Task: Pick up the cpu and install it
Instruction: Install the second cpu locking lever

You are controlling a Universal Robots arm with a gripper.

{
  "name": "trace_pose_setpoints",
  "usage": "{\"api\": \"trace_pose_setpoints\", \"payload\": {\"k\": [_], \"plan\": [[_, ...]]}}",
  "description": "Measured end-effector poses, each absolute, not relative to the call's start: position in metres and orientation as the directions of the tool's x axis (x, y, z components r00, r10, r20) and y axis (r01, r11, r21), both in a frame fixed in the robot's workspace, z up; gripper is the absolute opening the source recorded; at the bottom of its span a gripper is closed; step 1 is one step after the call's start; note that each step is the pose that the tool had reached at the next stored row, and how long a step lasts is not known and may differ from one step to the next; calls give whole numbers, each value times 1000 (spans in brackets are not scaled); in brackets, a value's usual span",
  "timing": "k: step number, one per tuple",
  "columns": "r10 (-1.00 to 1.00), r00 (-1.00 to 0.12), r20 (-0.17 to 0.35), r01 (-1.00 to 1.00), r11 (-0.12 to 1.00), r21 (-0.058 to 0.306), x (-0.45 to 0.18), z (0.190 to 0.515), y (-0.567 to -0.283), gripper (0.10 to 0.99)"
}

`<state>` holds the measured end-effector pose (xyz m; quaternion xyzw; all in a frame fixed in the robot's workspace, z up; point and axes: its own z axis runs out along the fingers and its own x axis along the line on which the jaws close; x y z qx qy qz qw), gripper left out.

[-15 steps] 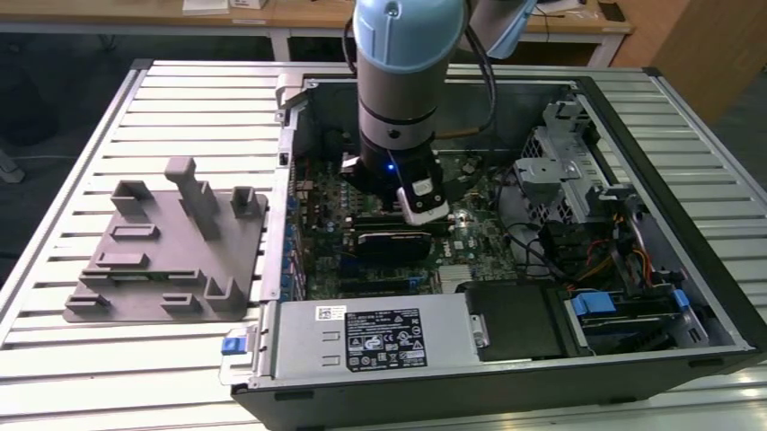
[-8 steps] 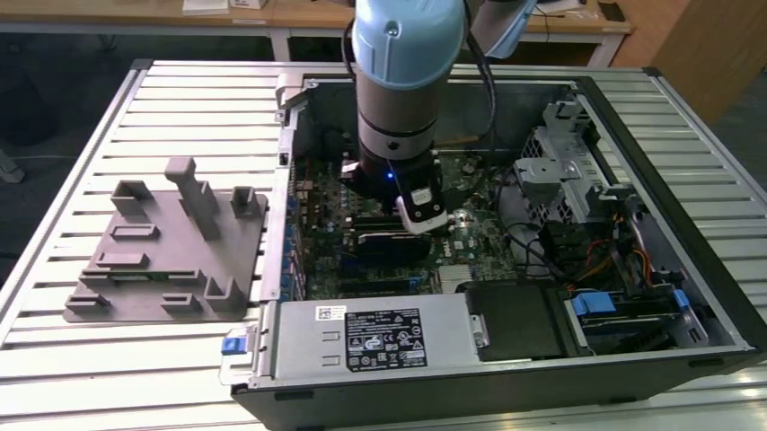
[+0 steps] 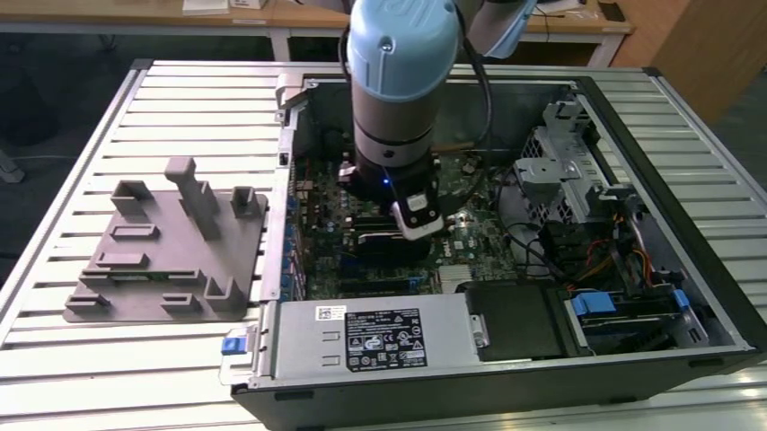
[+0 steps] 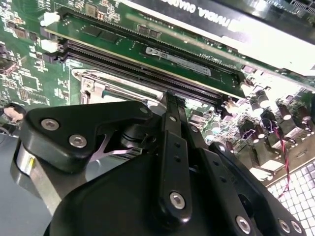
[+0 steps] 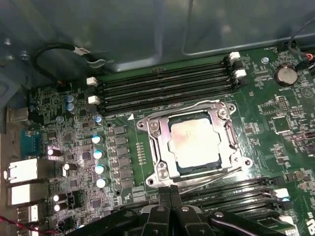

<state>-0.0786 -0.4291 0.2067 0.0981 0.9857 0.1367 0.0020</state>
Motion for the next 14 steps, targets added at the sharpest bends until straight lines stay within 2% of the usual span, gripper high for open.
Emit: {"api": "trace_pose_setpoints", "payload": {"k": [6, 14], "plan": [[193, -981, 29, 193, 934, 299, -81, 202, -429, 106], [192, -981, 33, 193, 927, 321, -86, 195, -429, 106]]}}
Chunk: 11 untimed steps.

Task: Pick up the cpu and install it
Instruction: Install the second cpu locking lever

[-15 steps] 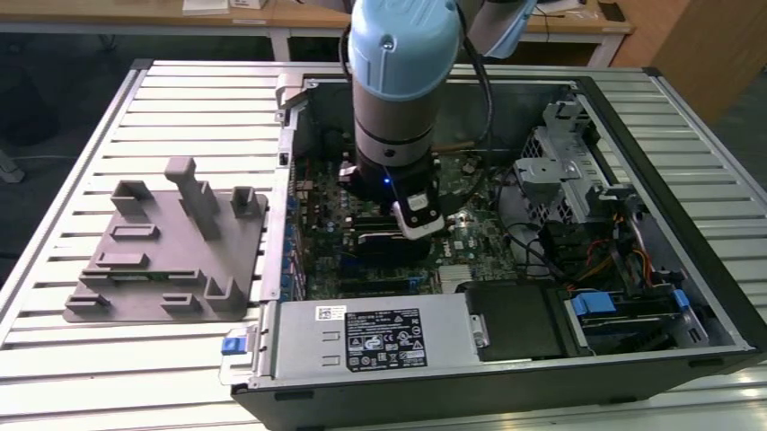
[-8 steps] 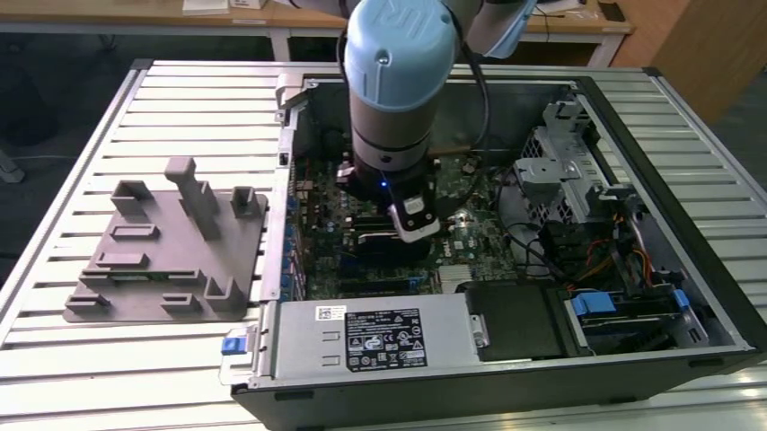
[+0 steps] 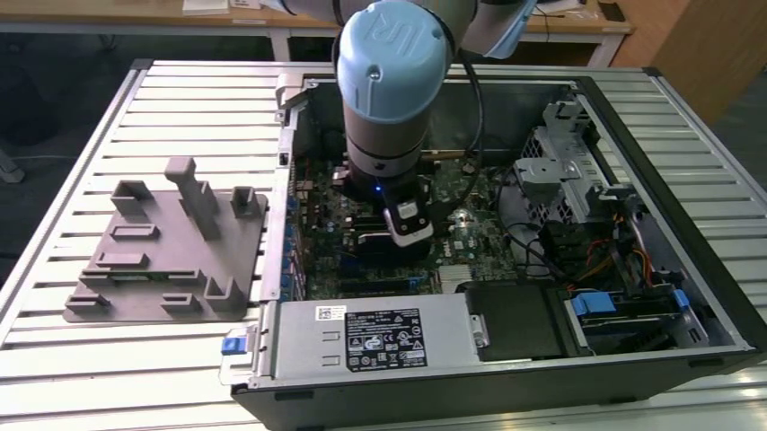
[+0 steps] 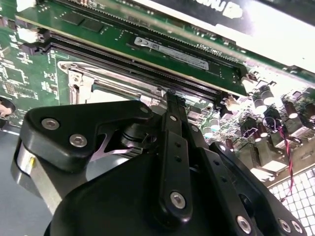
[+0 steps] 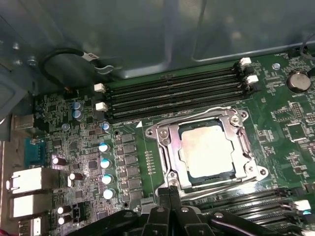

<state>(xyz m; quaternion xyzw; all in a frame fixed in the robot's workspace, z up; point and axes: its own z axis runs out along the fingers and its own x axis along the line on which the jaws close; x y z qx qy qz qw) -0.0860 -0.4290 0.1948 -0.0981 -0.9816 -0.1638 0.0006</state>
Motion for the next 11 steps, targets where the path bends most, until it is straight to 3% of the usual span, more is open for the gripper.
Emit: {"api": "trace_pose_setpoints", "payload": {"k": [11], "plan": [[192, -981, 35, 193, 925, 328, -87, 190, -427, 106]]}}
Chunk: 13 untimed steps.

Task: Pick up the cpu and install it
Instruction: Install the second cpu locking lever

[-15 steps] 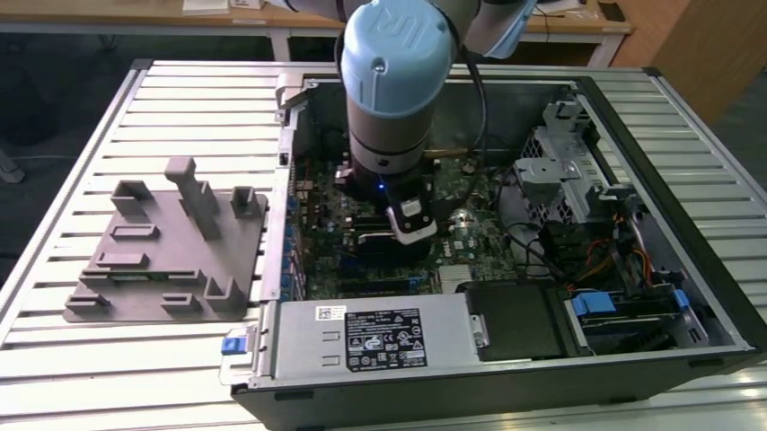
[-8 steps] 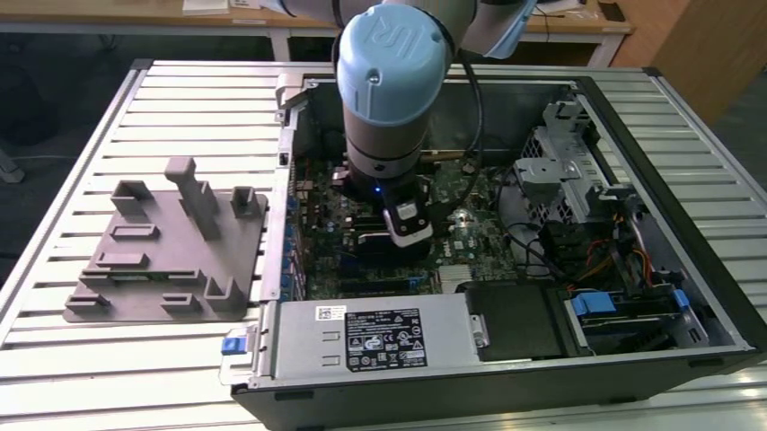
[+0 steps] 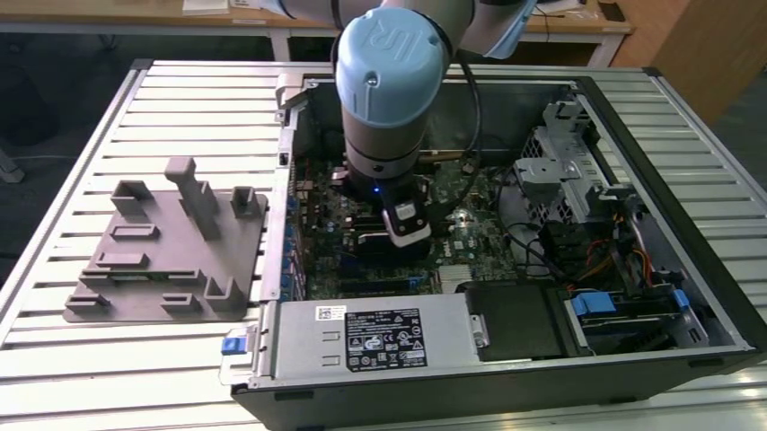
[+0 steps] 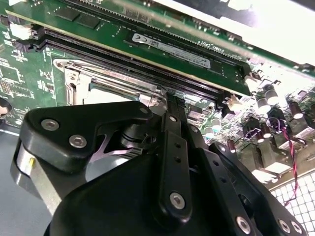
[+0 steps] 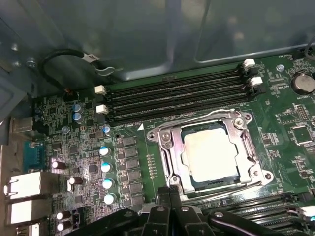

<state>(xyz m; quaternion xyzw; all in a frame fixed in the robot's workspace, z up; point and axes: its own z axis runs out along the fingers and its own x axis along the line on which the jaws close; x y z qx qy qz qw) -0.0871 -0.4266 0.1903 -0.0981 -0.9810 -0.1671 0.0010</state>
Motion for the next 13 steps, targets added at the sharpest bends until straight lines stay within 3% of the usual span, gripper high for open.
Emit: {"api": "trace_pose_setpoints", "payload": {"k": [13], "plan": [[192, -981, 34, 193, 925, 327, -89, 190, -426, 106]]}}
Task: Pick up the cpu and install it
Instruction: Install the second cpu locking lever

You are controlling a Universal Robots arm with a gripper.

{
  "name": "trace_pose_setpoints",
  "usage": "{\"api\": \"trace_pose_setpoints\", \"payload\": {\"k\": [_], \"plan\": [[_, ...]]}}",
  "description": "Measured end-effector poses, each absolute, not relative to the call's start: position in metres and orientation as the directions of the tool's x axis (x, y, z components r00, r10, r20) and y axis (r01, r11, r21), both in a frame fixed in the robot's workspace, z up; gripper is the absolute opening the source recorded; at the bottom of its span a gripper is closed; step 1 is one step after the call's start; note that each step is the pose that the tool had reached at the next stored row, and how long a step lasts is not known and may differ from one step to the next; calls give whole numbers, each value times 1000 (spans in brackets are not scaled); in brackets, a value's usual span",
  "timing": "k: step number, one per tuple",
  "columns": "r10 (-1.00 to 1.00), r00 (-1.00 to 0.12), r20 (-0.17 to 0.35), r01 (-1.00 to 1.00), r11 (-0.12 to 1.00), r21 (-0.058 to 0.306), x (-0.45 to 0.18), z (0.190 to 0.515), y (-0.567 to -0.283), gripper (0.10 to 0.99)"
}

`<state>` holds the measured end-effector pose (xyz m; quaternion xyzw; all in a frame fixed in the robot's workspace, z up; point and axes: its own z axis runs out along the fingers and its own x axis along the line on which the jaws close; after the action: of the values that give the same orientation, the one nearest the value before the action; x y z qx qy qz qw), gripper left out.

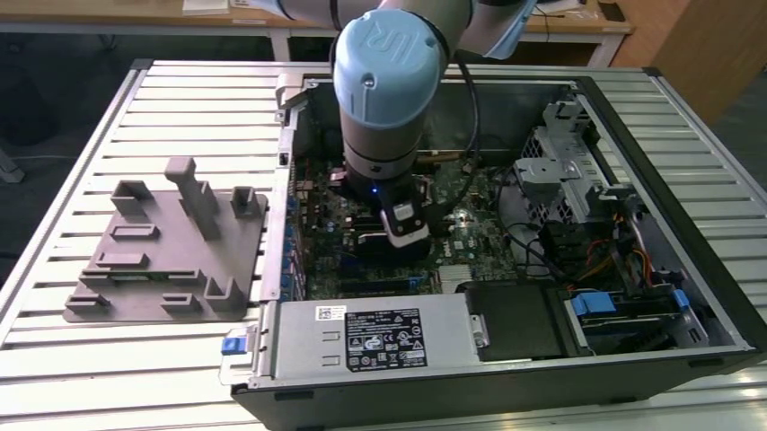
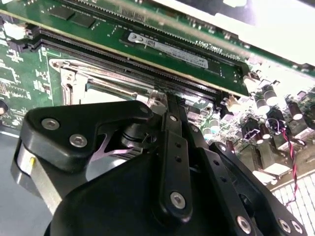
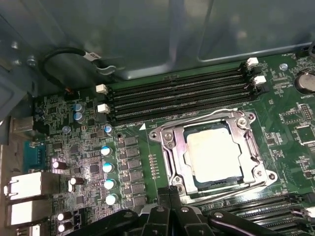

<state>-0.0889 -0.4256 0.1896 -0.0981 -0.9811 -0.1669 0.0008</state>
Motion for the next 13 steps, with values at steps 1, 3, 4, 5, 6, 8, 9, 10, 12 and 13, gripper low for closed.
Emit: {"api": "trace_pose_setpoints", "payload": {"k": [1, 3, 4, 5, 6, 8, 9, 10, 12, 13], "plan": [[192, -981, 34, 193, 925, 327, -89, 191, -426, 106], [192, -981, 34, 193, 926, 325, -89, 194, -426, 106], [192, -981, 34, 193, 926, 324, -89, 196, -426, 106], [192, -981, 33, 193, 927, 322, -89, 197, -426, 106], [193, -981, 33, 193, 928, 319, -89, 198, -426, 106], [193, -981, 30, 193, 932, 306, -89, 200, -426, 106], [193, -981, 28, 193, 935, 298, -89, 200, -426, 106], [194, -981, 27, 193, 937, 292, -89, 200, -426, 106], [195, -980, 27, 194, 937, 289, -89, 200, -426, 106], [195, -980, 27, 194, 937, 289, -89, 200, -426, 106]]}}
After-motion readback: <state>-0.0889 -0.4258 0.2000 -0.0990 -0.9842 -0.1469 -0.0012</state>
